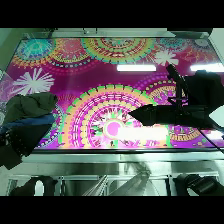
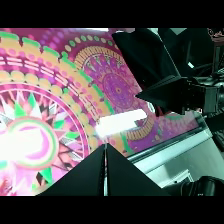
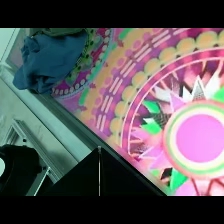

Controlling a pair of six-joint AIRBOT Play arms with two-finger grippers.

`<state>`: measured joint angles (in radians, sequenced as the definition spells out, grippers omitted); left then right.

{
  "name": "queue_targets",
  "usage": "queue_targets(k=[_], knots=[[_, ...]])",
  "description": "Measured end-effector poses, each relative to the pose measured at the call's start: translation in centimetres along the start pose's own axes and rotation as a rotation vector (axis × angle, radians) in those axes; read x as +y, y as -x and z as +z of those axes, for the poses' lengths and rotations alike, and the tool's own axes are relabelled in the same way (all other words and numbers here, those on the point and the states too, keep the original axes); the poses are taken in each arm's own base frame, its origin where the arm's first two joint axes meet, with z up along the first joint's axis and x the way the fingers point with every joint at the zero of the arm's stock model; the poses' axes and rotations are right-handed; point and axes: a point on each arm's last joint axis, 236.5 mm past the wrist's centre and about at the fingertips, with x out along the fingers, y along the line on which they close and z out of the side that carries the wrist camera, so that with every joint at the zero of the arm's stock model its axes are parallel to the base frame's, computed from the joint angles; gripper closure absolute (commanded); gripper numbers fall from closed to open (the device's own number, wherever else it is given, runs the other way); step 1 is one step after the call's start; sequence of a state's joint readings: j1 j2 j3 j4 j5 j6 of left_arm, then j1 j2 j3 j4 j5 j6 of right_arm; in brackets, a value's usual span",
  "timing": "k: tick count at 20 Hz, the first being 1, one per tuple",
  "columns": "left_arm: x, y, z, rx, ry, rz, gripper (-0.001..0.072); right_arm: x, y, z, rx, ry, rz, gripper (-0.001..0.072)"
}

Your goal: Fold the shirts.

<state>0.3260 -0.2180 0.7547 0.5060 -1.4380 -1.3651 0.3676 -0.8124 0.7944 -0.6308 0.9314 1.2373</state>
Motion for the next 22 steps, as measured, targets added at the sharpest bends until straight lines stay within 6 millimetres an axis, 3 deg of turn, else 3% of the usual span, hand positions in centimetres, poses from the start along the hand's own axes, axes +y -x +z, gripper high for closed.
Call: queue_targets(k=[6, 7, 9, 10, 13, 16, 22], knots=[[0.0, 0.0, 0.0, 0.000, -0.003, 0.000, 0.0690, 0.0, 0.0, 0.0, 0.000, 0.000, 0.000, 0.0693], [0.0, 0.0, 0.0, -0.002, -0.003, 0.001, 0.0630, 0.0, 0.0, 0.0, 0.000, 0.000, 0.000, 0.0693], [0.2, 0.0, 0.2, -0.009, -0.004, 0.009, 0.0072, 0.0, 0.0, 0.0, 0.000, 0.000, 0.000, 0.0694], [0.5, 0.0, 0.3, -0.014, -0.005, 0.022, -0.0004, 0.0, 0.0, 0.0, 0.000, 0.000, 0.000, 0.0693], [2.7, -0.2, 0.8, -0.004, 0.007, 0.094, -0.0003, 0.0, 0.0, 0.0, 0.000, 0.000, 0.000, 0.0693], [6.8, -0.3, 2.2, 0.042, 0.033, 0.226, -0.0005, 0.0, 0.0, 0.0, 0.000, 0.000, 0.000, 0.0694], [20.4, 0.5, 7.7, 0.161, 0.087, 0.613, -0.0004, 0.0, 0.0, 0.0, 0.000, 0.000, 0.000, 0.0693]])
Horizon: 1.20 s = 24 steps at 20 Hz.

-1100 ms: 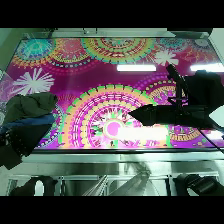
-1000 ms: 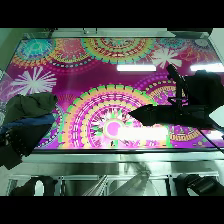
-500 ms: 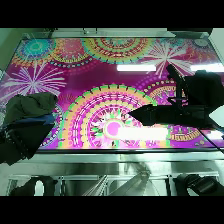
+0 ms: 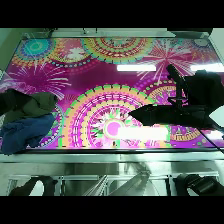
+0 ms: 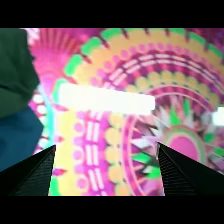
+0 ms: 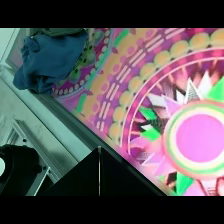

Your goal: Fold the shirts.

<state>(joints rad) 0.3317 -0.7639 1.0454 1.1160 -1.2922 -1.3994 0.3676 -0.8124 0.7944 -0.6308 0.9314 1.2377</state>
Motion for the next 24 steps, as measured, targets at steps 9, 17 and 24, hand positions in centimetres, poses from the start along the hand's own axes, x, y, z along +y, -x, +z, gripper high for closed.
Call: queue_targets(k=[9, 17, 24], knots=[[17.4, -10.0, 4.1, 0.186, 0.211, 0.254, -0.0003, 0.0, 0.0, 0.0, -0.001, 0.000, 0.000, 0.0694], [22.3, -17.6, 1.5, 0.304, 0.252, 0.260, 0.0432, 0.8, 0.0, 0.5, -0.021, -0.032, 0.033, 0.0693], [15.0, -18.5, 5.7, 0.218, 0.135, 0.105, 0.0690, 1.8, 0.0, 1.0, -0.037, -0.076, 0.080, 0.0693]])
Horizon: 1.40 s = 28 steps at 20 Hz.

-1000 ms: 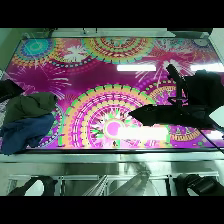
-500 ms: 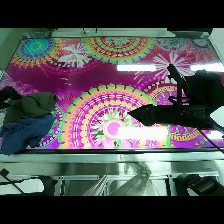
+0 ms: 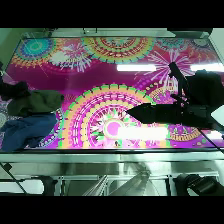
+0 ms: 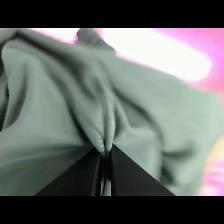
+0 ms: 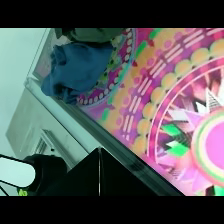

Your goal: Fold the shirts.

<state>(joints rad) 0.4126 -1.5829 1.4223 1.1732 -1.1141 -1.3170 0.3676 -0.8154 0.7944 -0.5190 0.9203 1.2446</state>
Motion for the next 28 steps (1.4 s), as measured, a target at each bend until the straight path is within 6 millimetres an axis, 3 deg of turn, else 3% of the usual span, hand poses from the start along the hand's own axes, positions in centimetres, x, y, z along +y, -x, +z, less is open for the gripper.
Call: queue_targets(k=[2, 4, 6, 8, 10, 11, 12, 13, 14, 15, 16, 17, 18, 20, 22, 25, 28], knots=[[-6.1, 3.6, 2.5, -0.089, -0.076, -0.130, 0.0690, 0.2, 0.0, 0.2, -0.010, -0.009, 0.009, 0.0693], [-13.6, 8.2, 3.9, -0.174, -0.173, -0.283, 0.0690, 0.0, 0.0, 0.6, -0.025, 0.003, 0.008, 0.0693], [-20.8, 12.7, 3.9, -0.239, -0.287, -0.416, 0.0689, -0.6, 0.4, 1.4, -0.050, 0.015, -0.006, 0.0692], [-27.4, 16.0, 2.5, -0.269, -0.402, -0.527, 0.0690, -1.7, 1.1, 2.5, -0.083, 0.035, -0.032, 0.0685], [-32.6, 17.6, -0.1, -0.250, -0.489, -0.620, 0.0690, -3.3, 2.2, 3.5, -0.111, 0.045, -0.067, 0.0682], [-34.7, 17.7, -1.5, -0.233, -0.519, -0.655, 0.0690, -4.3, 2.8, 3.9, -0.120, 0.051, -0.091, 0.0598], [-36.2, 17.4, -2.8, -0.211, -0.537, -0.682, 0.0690, -5.4, 3.5, 4.2, -0.129, 0.054, -0.121, 0.0451], [-37.4, 16.9, -4.2, -0.182, -0.549, -0.703, 0.0690, -6.6, 4.3, 4.5, -0.135, 0.055, -0.153, 0.0390], [-38.4, 16.2, -5.6, -0.151, -0.557, -0.722, 0.0691, -7.7, 5.1, 4.7, -0.140, 0.053, -0.183, 0.0390], [-39.1, 15.3, -6.8, -0.124, -0.556, -0.734, 0.0644, -8.7, 5.8, 4.8, -0.144, 0.049, -0.211, 0.0387], [-39.6, 14.3, -7.9, -0.098, -0.552, -0.738, 0.0325, -9.7, 6.5, 5.0, -0.147, 0.051, -0.239, 0.0364], [-39.9, 13.4, -8.7, -0.076, -0.543, -0.741, -0.0013, -10.5, 6.9, 5.0, -0.143, 0.055, -0.258, 0.0193], [-40.0, 12.5, -9.4, -0.059, -0.532, -0.741, -0.0004, -11.2, 7.2, 4.9, -0.137, 0.059, -0.273, 0.0062], [-39.6, 11.2, -9.9, -0.042, -0.509, -0.728, -0.0004, -12.2, 7.2, 4.5, -0.113, 0.056, -0.287, 0.0063], [-37.7, 10.1, -9.1, -0.041, -0.492, -0.682, -0.0003, -13.2, 6.8, 3.8, -0.074, 0.035, -0.287, 0.0064], [-32.1, 8.2, -8.1, 0.011, -0.455, -0.564, -0.0003, -14.5, 4.8, 2.2, 0.016, -0.005, -0.263, 0.0073], [-25.6, 5.8, -8.1, 0.090, -0.355, -0.462, -0.0003, -15.1, 0.7, -0.2, 0.124, -0.025, -0.227, 0.0073]])
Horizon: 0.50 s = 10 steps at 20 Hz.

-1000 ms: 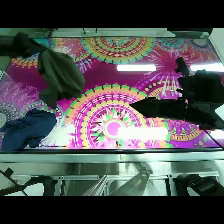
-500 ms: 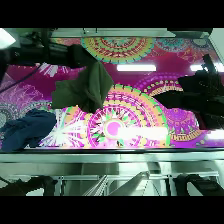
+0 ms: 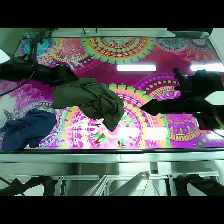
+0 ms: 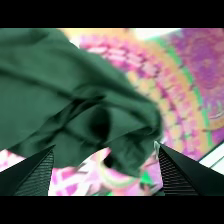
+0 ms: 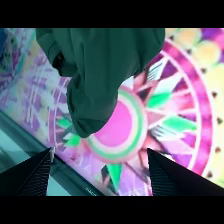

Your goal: Fold the shirts.

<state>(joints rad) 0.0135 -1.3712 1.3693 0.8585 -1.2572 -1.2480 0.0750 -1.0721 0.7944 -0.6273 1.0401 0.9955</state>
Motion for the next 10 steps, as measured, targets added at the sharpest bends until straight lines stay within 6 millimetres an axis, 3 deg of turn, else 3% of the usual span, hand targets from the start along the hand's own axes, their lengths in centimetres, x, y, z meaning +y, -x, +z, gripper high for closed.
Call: queue_targets(k=[5, 7, 10], knots=[[9.6, -0.8, -2.3, -0.021, 0.179, 0.109, -0.0002, 0.6, -9.5, -3.9, 0.134, 0.046, -0.023, 0.0073], [12.3, -2.3, -3.0, -0.012, 0.213, 0.130, -0.0002, 0.9, -12.5, -5.3, 0.160, 0.066, -0.041, 0.0073], [15.2, -5.2, -3.8, 0.033, 0.233, 0.141, -0.0001, 1.3, -15.5, -6.5, 0.176, 0.071, -0.051, 0.0073]])
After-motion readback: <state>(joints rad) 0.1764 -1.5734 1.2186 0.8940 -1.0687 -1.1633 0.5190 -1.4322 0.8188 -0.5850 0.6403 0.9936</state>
